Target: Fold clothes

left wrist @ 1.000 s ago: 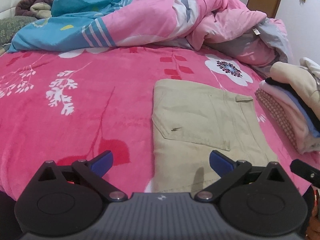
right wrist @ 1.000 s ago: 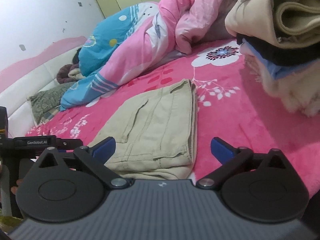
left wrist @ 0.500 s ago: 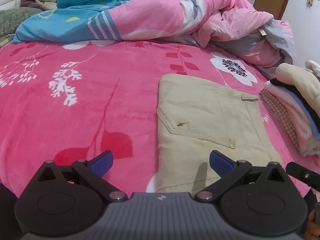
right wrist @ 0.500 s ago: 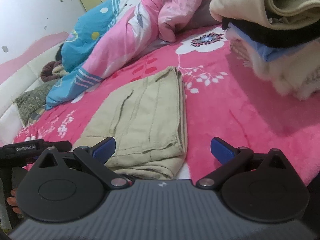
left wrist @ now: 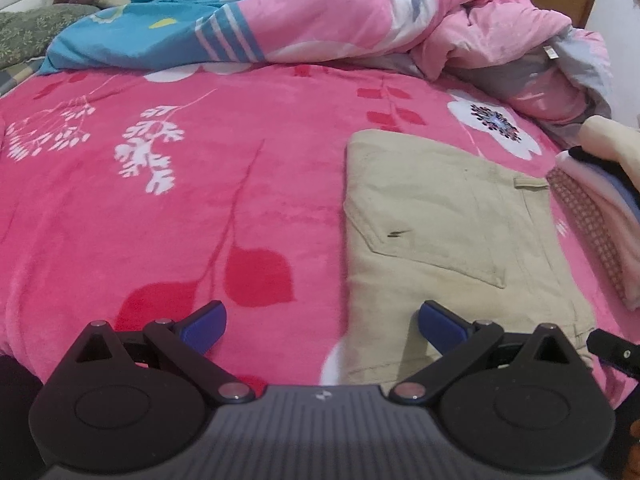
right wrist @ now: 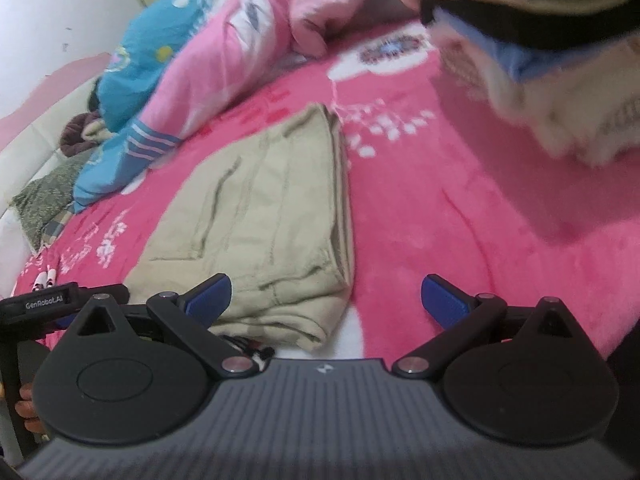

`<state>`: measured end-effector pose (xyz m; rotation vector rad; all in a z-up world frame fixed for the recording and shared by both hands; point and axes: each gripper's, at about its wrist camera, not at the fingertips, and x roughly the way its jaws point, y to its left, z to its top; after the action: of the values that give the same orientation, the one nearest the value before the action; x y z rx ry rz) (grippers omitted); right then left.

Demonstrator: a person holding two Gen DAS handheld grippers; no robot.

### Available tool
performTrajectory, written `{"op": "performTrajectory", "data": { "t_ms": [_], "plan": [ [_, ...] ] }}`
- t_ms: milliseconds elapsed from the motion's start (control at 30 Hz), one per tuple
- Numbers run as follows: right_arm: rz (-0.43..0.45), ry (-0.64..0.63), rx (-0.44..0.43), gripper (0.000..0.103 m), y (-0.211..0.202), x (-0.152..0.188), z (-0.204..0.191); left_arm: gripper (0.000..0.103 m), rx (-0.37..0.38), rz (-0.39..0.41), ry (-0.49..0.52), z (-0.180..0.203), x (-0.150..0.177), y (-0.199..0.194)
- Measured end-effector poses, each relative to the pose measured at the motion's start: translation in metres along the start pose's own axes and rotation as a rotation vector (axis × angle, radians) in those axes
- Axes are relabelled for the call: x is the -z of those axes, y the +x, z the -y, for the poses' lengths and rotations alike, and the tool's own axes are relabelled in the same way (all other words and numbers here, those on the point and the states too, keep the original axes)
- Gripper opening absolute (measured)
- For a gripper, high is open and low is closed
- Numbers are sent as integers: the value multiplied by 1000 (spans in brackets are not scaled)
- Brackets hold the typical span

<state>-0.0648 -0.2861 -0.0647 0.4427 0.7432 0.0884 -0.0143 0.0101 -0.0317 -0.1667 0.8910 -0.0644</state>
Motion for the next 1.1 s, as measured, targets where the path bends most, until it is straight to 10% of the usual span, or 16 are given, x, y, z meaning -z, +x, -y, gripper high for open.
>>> {"op": "performTrajectory", "data": {
  "t_ms": [1100],
  "plan": [
    [-60,49,-107,102,12,0,20,103,51,-24,-110,-24,1,13]
  ]
}}
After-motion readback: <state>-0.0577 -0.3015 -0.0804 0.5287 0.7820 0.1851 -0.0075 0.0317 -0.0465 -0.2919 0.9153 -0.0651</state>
